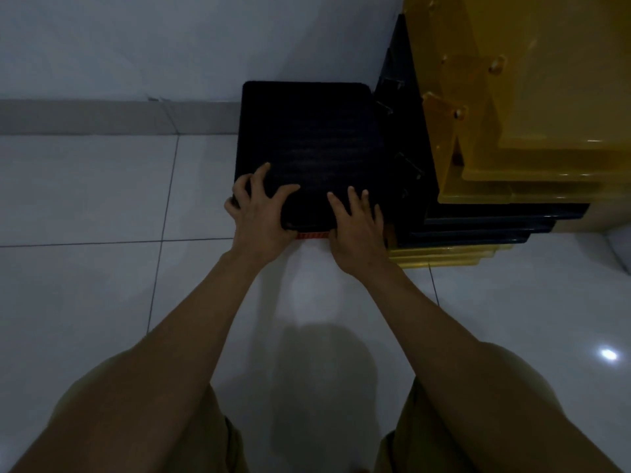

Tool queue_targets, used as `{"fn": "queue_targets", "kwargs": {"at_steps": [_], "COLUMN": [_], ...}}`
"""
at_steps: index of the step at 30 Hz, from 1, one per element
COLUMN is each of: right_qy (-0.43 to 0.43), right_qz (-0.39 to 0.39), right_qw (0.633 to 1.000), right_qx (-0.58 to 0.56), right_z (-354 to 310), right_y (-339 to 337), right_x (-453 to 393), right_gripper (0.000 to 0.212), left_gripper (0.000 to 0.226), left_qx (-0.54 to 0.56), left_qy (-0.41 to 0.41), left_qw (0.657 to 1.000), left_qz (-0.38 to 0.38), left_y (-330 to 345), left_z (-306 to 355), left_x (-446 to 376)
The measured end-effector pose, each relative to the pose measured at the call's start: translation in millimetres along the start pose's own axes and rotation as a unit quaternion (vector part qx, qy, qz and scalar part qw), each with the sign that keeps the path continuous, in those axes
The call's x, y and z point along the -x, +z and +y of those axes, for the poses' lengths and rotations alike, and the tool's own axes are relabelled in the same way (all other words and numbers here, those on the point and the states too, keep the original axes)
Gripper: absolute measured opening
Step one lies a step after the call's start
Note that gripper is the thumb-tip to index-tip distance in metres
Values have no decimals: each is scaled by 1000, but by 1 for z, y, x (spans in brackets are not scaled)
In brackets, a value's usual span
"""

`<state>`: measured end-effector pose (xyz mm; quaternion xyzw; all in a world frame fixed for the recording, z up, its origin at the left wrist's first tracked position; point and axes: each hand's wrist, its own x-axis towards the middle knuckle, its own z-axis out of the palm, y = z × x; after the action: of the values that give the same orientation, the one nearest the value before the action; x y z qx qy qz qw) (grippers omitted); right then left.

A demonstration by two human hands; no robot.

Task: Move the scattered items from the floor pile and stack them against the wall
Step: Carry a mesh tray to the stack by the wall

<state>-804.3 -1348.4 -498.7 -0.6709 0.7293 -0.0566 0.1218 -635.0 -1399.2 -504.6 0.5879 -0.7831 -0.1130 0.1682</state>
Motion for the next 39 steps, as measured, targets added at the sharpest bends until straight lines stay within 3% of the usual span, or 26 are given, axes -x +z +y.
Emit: {"fn": "queue_targets", "kwargs": {"at_steps": [6,11,20,29,34,39], "right_qy": [-13,15,17,17,23,38], "right_qz": [34,-61,-91,-167,-186,-277], "right_qw": [999,998,996,986,980,940], "right_qx": [-4,-15,-15,7,-60,-197], "right_z": [-4,-5,-1,-1,-4,-32], "right_y": [1,4,9,1,-22,-75], "right_x": [-4,-5,-15,-19,-26,-17], "right_gripper": [63,72,73,103,72,25], "left_gripper": [84,79,68,73,66,53], "left_qx": [57,43,18,-48,18,134], "left_qy": [11,-6,-41,-71,-70,-74], "left_qw": [998,995,994,984,980,970], "left_qz": [7,-89,-100,-158,-184,-188], "left_y": [-14,-8,-3,-7,-14,-47], "left_z": [-3,-4,-6,-2,-2,11], "left_x": [-10,-8,-12,-14,-16,13]}}
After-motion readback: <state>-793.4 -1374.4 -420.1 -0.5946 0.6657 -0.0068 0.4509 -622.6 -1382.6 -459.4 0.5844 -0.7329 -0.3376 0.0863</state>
